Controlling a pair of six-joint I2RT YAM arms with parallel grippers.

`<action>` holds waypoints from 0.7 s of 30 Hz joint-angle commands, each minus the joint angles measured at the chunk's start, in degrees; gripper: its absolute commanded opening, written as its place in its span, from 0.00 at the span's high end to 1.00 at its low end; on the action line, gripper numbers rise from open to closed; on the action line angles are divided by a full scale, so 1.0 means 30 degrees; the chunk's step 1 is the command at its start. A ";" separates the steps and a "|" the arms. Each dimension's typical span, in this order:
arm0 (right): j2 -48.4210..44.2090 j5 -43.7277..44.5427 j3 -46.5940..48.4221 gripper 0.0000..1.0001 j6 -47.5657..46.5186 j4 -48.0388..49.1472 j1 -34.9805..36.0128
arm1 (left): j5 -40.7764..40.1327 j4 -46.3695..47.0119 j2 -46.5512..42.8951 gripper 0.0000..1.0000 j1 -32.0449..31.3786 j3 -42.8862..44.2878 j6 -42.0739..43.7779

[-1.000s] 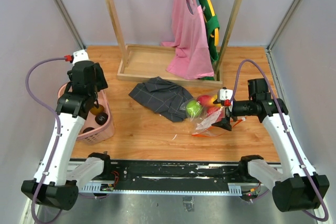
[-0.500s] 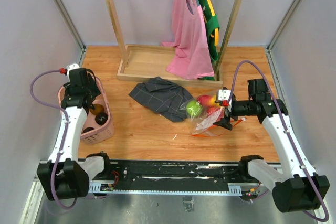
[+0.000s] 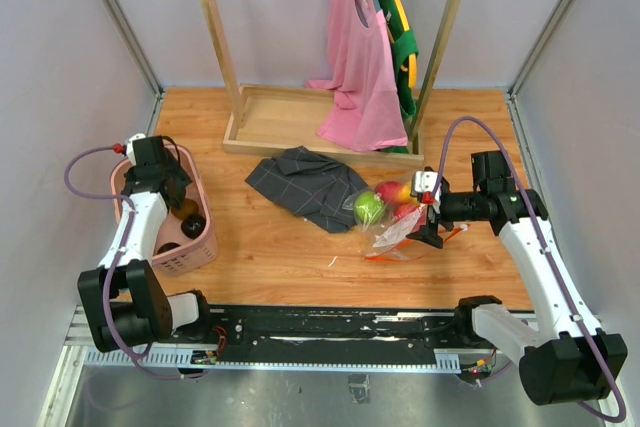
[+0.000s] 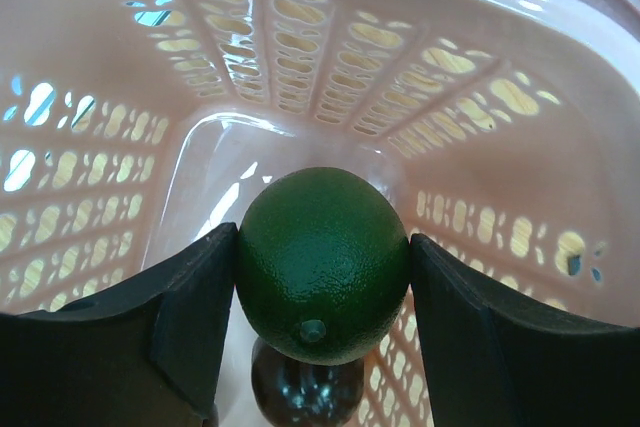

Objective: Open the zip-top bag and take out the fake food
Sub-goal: Place the fake fruit in the bin, then pick up the fake fruit from the zipper food storage bag.

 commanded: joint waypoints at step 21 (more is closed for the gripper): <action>0.0297 -0.0429 -0.0145 0.01 -0.0033 -0.0254 0.0366 | 0.3046 -0.0493 -0.4777 0.06 0.0336 0.1028 -0.0287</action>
